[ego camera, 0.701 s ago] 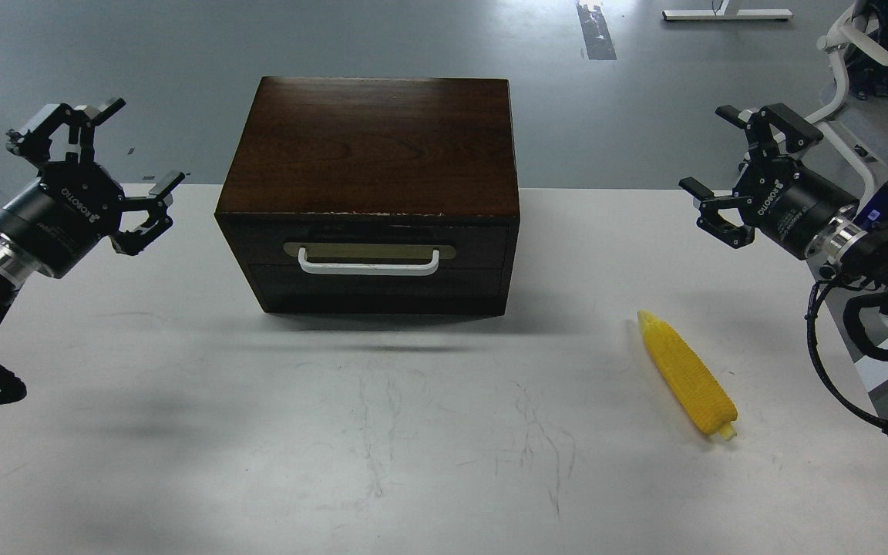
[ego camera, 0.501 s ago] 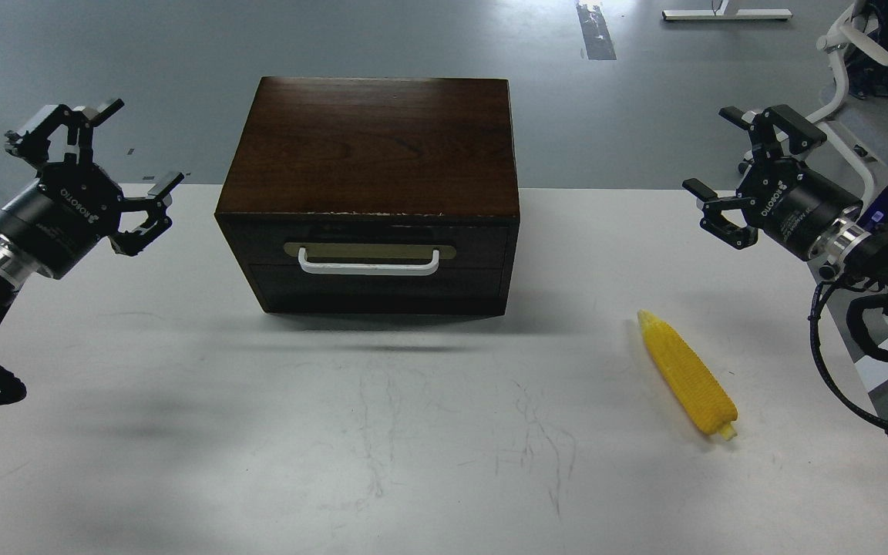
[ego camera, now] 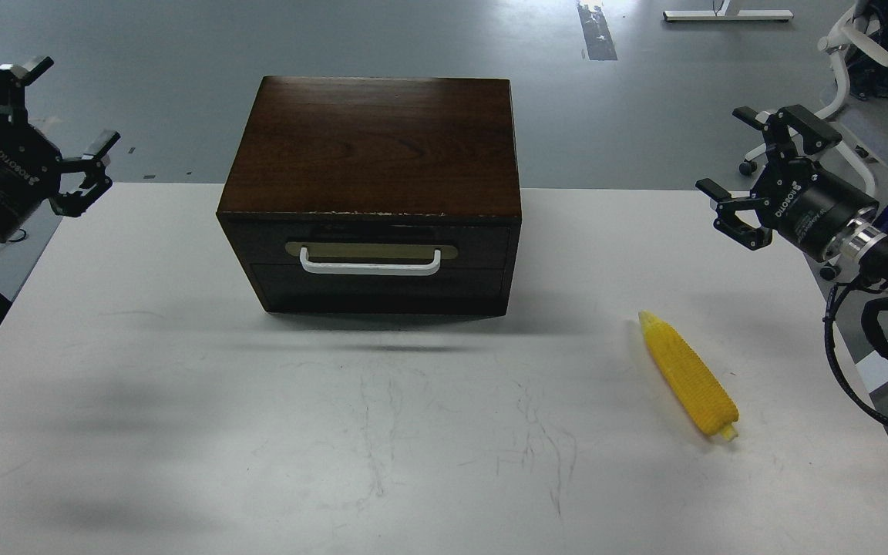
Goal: Put corn in drawer with both arms
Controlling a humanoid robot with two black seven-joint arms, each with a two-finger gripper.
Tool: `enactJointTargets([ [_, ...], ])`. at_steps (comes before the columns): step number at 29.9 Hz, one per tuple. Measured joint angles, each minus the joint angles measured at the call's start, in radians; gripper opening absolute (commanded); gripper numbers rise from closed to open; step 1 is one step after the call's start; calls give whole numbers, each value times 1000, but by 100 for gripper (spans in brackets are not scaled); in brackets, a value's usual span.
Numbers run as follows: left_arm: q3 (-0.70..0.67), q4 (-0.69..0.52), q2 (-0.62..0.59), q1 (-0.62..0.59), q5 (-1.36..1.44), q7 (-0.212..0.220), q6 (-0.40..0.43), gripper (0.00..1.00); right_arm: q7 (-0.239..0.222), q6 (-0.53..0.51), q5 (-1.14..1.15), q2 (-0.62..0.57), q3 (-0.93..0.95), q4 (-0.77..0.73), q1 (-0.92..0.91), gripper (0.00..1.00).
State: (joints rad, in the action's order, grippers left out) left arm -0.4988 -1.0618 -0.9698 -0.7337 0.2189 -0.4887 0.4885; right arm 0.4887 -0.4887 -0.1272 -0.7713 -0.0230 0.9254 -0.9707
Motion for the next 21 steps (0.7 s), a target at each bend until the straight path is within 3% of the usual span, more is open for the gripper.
enactJointTargets([
  [11, -17, -422, -55, -317, 938, 0, 0, 99, 0, 0, 5, -4, 1, -3, 20, 99],
  [17, 13, -472, 41, -375, 1375, 0, 0, 99, 0, 0, 5, -4, 0, -6, 20, 99],
  [21, 115, -477, 93, -421, 1571, 0, 0, 98, 0, 0, 5, -4, 0, -7, 24, 99],
])
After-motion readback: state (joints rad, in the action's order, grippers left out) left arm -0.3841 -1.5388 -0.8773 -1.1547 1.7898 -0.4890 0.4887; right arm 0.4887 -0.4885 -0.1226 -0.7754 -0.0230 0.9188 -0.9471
